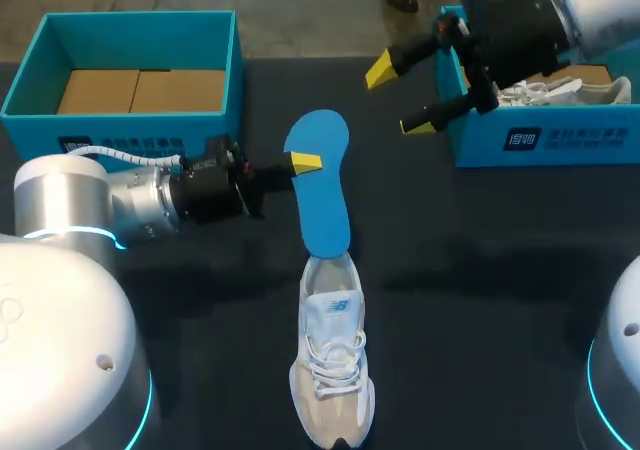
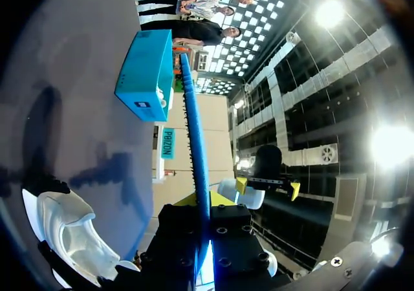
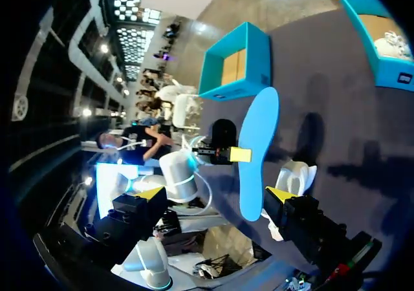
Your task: Take the shoe out of the shoebox, open the shoe tongue, remove and reinsert the insole, then place the shoe into the shoebox
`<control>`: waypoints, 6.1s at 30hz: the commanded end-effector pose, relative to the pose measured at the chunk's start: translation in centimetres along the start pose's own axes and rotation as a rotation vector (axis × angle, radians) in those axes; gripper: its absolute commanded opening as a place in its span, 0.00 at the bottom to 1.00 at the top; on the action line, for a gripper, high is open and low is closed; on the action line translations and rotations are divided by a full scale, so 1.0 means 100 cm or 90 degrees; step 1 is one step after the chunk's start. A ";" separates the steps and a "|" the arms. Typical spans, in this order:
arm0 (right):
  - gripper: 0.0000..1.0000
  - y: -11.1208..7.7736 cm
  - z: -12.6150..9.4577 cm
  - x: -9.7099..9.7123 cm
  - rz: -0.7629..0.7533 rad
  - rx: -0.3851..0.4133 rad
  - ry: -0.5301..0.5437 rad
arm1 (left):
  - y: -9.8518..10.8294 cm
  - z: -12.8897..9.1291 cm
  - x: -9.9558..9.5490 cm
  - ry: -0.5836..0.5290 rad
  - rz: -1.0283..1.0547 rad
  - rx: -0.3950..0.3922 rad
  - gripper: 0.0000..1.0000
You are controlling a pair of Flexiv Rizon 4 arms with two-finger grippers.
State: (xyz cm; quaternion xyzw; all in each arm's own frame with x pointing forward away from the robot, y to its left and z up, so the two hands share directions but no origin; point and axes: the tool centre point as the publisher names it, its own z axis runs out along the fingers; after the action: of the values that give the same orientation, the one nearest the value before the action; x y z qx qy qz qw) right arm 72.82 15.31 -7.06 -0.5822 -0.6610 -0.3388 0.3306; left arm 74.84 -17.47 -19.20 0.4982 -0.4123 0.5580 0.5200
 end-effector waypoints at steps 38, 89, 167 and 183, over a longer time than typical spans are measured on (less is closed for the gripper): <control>1.00 0.002 0.059 0.062 -0.039 0.011 -0.506 | 0.001 0.000 0.000 -0.001 0.000 0.001 0.00; 1.00 -0.016 0.033 0.040 0.013 -0.027 -0.101 | 0.001 0.000 0.000 -0.001 0.000 0.001 0.00; 1.00 -0.015 0.047 -0.023 0.025 -0.024 0.319 | -0.004 -0.019 0.018 -0.025 0.436 0.005 0.00; 1.00 -0.015 0.047 -0.023 0.025 -0.024 0.319 | -0.002 -0.018 0.045 -0.076 1.135 -0.073 0.00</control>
State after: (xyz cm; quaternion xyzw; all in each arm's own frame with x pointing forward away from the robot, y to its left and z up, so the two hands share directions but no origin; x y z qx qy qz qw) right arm 71.30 17.56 -11.54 -0.4978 -0.5410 -0.4785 0.4802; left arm 75.57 -14.66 -15.52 0.2626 -0.6022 0.7217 0.2180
